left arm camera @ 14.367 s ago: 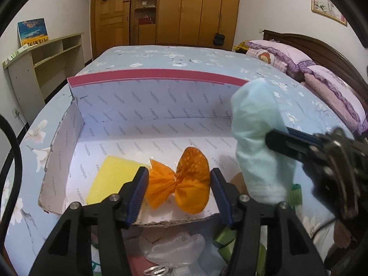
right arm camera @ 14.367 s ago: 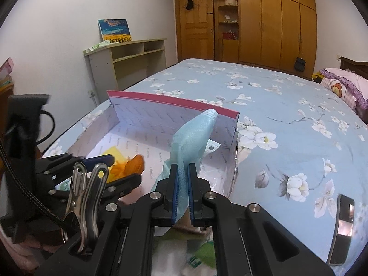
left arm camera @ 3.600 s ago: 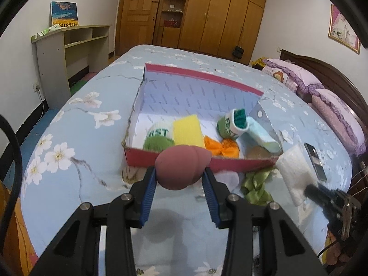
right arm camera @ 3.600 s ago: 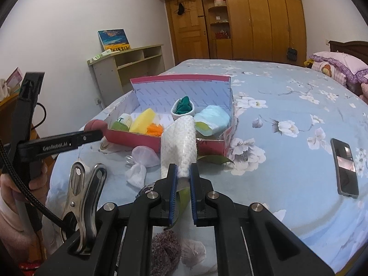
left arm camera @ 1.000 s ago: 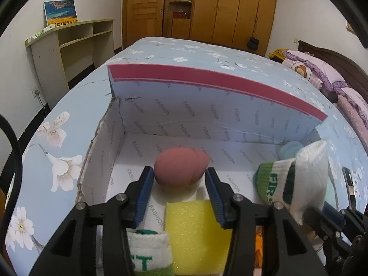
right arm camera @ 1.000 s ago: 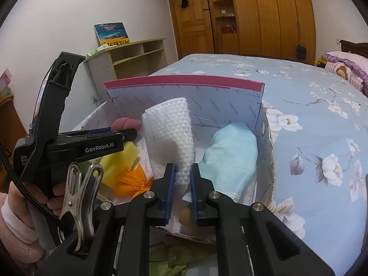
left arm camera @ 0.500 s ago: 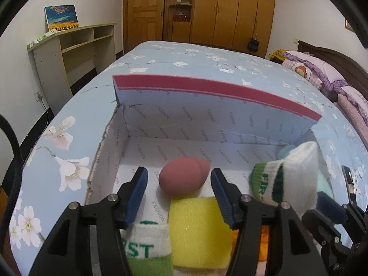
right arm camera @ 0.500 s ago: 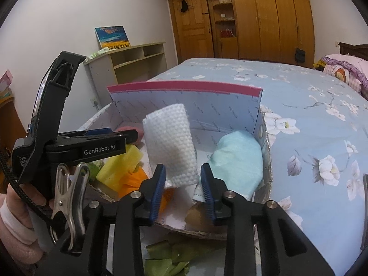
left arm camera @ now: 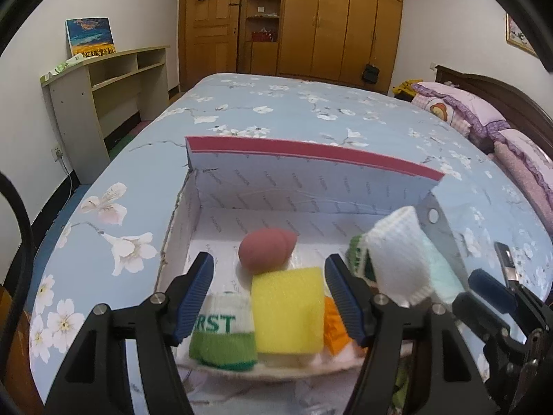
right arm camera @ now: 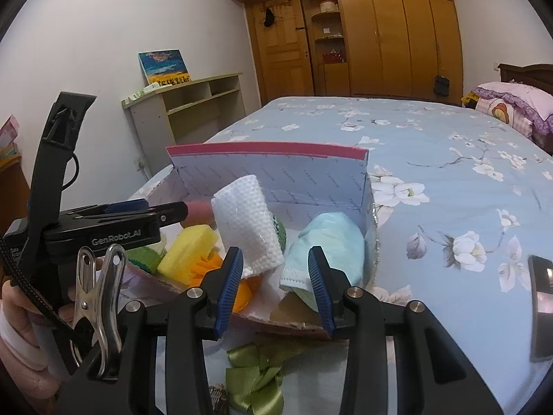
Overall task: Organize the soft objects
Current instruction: 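Lower the pink sponge into the box with left gripper while right gripper lowers the mesh cloth there, then move left gripper to the white organza bag while right gripper moves to the green ribbon bow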
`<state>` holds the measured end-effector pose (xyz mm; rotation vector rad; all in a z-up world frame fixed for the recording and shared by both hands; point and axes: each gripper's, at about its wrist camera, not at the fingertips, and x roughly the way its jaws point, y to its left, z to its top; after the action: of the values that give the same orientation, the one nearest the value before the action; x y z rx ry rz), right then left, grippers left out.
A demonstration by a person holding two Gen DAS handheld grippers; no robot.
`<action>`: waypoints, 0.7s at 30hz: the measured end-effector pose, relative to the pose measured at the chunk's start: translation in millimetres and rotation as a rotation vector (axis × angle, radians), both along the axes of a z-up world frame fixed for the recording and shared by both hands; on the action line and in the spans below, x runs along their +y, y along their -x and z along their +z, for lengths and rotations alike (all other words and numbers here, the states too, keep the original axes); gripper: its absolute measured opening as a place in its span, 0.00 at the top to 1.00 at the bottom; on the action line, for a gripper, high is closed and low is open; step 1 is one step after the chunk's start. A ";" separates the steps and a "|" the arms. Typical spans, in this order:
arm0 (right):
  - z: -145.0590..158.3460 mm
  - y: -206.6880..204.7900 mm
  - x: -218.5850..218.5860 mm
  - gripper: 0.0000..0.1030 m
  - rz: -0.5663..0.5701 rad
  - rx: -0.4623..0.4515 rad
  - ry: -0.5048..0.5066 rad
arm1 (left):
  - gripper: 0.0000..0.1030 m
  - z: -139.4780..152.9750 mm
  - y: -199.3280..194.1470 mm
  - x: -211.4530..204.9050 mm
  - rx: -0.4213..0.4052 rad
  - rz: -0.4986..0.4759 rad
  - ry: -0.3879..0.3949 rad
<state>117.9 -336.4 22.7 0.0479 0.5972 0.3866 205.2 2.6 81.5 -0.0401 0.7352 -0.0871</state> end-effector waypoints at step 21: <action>2.3 47.0 -23.8 0.61 -0.043 0.034 0.008 | 0.32 2.8 62.0 -9.4 0.009 -0.040 0.040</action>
<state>70.9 -360.1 25.1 0.0597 0.6299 0.3419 143.2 -6.8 84.3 -0.0637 0.7430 -0.1396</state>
